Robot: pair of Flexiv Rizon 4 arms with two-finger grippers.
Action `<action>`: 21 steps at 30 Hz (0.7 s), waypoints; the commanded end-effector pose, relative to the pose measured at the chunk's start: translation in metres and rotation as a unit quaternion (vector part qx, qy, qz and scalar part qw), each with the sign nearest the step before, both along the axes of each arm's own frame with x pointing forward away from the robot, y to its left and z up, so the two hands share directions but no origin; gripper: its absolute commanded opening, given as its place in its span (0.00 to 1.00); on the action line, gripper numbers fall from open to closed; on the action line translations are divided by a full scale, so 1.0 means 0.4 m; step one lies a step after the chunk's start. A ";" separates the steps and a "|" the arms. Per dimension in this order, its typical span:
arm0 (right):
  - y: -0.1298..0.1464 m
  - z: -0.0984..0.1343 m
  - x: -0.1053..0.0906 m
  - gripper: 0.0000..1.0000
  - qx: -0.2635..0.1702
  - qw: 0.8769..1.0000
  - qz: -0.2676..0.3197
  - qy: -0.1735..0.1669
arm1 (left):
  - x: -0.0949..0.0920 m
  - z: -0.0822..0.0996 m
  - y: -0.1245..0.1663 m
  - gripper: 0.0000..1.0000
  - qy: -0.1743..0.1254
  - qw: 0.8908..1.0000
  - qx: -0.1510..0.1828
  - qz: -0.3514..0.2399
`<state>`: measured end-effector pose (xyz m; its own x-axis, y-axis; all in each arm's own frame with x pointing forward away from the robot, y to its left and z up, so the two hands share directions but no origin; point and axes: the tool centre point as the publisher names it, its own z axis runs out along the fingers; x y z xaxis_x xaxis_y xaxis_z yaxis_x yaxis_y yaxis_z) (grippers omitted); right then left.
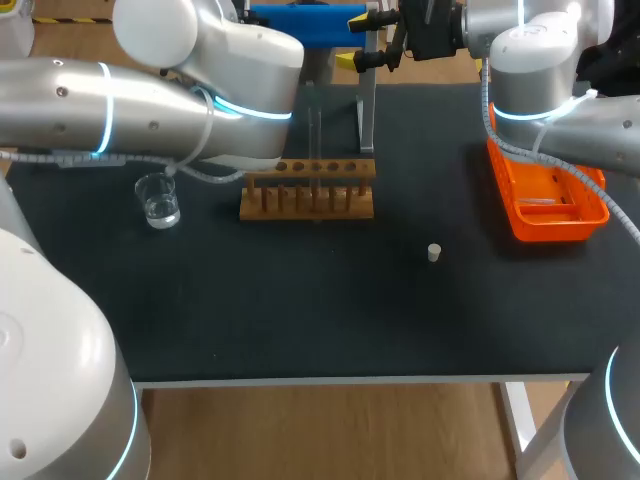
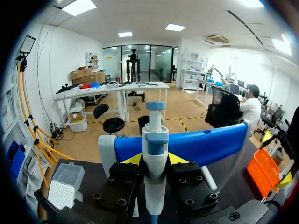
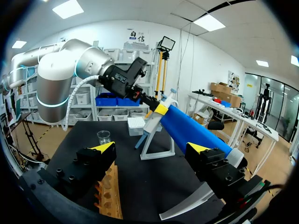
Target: Invert the test tube, pick up the pipette, mount the tip to pipette, aspirate from beaker and dispense into the tube, eject the tip, return the pipette, and cap with the stopper.
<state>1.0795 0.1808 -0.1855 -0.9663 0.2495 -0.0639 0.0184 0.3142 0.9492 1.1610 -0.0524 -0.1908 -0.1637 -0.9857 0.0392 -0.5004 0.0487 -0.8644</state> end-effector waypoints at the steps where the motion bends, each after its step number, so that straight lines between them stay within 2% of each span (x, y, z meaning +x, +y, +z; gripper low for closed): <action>1: -0.001 0.001 -0.003 1.00 0.000 1.000 -0.002 -0.001 | 0.010 0.002 -0.005 0.00 0.010 1.000 0.002 0.002; 21: -0.001 0.001 -0.003 1.00 0.000 1.000 -0.002 -0.001 | 0.013 -0.030 -0.004 0.00 0.043 0.999 -0.011 0.008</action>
